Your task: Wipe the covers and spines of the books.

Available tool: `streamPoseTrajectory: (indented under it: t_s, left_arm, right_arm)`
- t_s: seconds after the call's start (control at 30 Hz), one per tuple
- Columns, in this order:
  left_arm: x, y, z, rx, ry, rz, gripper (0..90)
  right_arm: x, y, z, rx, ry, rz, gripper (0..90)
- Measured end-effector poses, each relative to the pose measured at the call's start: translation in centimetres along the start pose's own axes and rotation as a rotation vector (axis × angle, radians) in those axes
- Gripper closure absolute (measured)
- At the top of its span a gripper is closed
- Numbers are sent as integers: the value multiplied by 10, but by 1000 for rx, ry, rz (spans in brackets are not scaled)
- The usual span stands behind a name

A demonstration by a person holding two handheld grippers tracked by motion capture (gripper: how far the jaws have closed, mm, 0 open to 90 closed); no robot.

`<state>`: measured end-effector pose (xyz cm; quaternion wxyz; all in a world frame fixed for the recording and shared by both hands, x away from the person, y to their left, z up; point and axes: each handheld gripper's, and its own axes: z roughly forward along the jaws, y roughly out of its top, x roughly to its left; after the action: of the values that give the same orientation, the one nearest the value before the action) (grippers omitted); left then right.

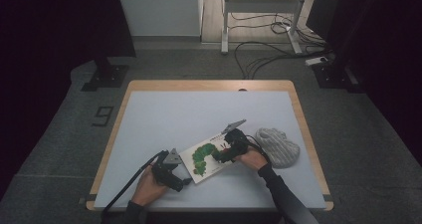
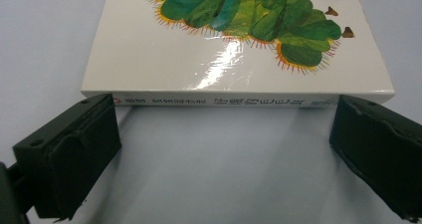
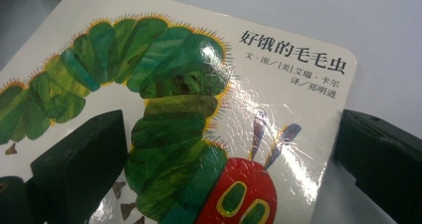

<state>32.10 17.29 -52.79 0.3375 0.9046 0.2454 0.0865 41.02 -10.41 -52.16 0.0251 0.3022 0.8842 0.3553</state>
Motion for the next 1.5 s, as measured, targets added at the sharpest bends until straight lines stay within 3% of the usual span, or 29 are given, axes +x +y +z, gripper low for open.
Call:
streamPoseTrajectory:
  t_s: [0.2, 0.43, 0.6, 1.0, 1.03, 1.1, 1.13, 1.2, 1.23, 1.5]
  left_arm:
    - [0, 0, 0, 0, 0, -1, 0]
    - [0, 0, 0, -1, -1, -1, 0]
    - [0, 0, 0, -1, -1, 0, 0]
    - [0, 0, 0, 0, -1, 1, 0]
    - [0, 0, 0, 2, -1, 3, 0]
    - [0, 0, 0, 1, -1, 2, 0]
    - [0, 0, 0, 1, -1, 3, 0]
    - [0, 0, 0, 1, -1, 3, 0]
    - [0, 0, 0, 1, -1, 3, 0]
    - [0, 0, 0, 1, -1, 2, 0]
  right_arm:
    - [-3, -1, -4, -27, 10, 42, 57]
    - [-3, 3, -10, -54, 18, 65, 63]
    - [-3, 4, -17, -85, 35, 113, 68]
    - [-1, -4, -29, -103, 73, 169, 71]
    - [0, -5, -30, -104, 86, 174, 119]
    - [1, -6, -30, -112, 201, 194, 129]
    - [5, -6, -30, -113, 199, 191, 127]
    - [13, -3, -31, -90, 128, 135, 127]
    - [15, -2, -31, -79, 118, 118, 127]
    - [9, 0, -36, -47, 91, 60, 134]
